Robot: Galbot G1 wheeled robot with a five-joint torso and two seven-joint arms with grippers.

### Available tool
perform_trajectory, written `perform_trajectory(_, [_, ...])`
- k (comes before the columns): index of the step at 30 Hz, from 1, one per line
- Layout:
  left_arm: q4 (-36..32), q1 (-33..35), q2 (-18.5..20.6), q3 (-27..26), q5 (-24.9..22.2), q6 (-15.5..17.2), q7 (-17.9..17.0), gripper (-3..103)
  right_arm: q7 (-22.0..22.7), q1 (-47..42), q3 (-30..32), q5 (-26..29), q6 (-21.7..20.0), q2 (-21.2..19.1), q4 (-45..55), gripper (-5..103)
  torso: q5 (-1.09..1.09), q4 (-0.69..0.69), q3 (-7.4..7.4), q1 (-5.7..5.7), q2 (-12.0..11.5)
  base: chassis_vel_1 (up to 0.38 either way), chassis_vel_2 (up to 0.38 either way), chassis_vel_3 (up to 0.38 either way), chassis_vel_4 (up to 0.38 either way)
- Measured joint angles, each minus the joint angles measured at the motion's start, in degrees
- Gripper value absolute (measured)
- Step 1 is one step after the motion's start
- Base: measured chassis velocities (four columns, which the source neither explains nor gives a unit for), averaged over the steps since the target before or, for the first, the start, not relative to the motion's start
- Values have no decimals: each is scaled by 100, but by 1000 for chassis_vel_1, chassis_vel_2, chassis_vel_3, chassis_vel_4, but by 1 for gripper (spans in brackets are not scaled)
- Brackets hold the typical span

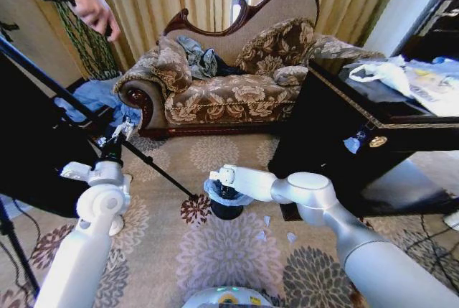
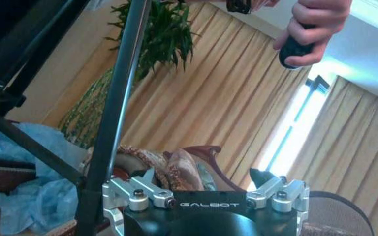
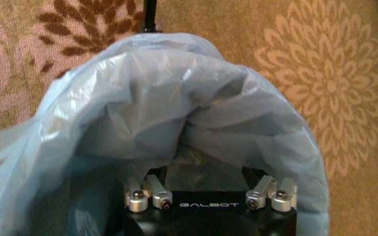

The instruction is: Place a garbage bag over the trash bin.

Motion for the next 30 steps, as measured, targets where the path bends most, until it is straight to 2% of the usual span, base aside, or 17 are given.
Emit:
perform_trajectory(1, [14,-19,4,19,4,2,-1,97,-2,28,-2,13,-28,-67,92,77,0,0,0,0,0,0,0,0,0])
perform_trajectory(2, [36,-46,15,44,7,6,-2,97,-2,60,-1,44,-69,-165,227,87,0,0,0,0,0,0,0,0,0])
perform_trajectory(4, [50,-67,29,63,9,7,-3,97,-1,87,2,63,-94,-235,323,90,0,0,0,0,0,0,0,0,0])
perform_trajectory(8, [90,-116,73,121,18,10,-6,97,35,182,47,139,-173,-431,625,93,0,0,0,0,0,0,0,0,0])
perform_trajectory(13, [194,-275,221,313,40,41,-35,97,184,490,214,504,-468,-980,1593,97,0,0,0,0,0,0,0,0,0])
perform_trajectory(19, [208,-401,396,463,11,190,-125,98,198,654,526,559,-509,-1265,1983,99,0,-1,0,0,0,0,0,0,0])
perform_trajectory(20, [214,-406,470,485,10,252,-155,94,240,694,732,593,-510,-1363,2098,100,1,0,0,0,0,0,0,0,0])
perform_trajectory(21, [214,-406,470,485,10,252,-155,94,240,694,732,593,-510,-1363,2098,100,1,0,0,0,0,0,0,0,0])
perform_trajectory(23, [215,-392,598,485,2,396,-199,97,363,749,1124,787,-511,-1612,2408,100,-1,1,0,0,0,0,0,0,0])
perform_trajectory(25, [218,-378,687,478,-11,526,-244,98,581,717,1576,1115,-511,-1833,2733,100,0,0,0,0,0,0,0,0,0])
perform_trajectory(26, [232,-348,792,469,-36,625,-281,99,958,574,2183,1598,-510,-2088,3150,100,0,0,0,0,0,0,0,0,0])
perform_trajectory(27, [232,-348,792,469,-36,625,-281,99,958,574,2183,1598,-510,-2088,3150,100,0,0,0,0,0,0,0,0,0])
perform_trajectory(29, [234,-244,935,416,-58,732,-324,99,1317,352,2889,1982,-483,-2358,3622,100,1,-1,0,0,0,0,0,0,0])
perform_trajectory(30, [229,-212,961,392,-64,751,-331,98,1366,301,3028,2037,-470,-2411,3711,100,0,-1,0,0,0,0,0,0,0])
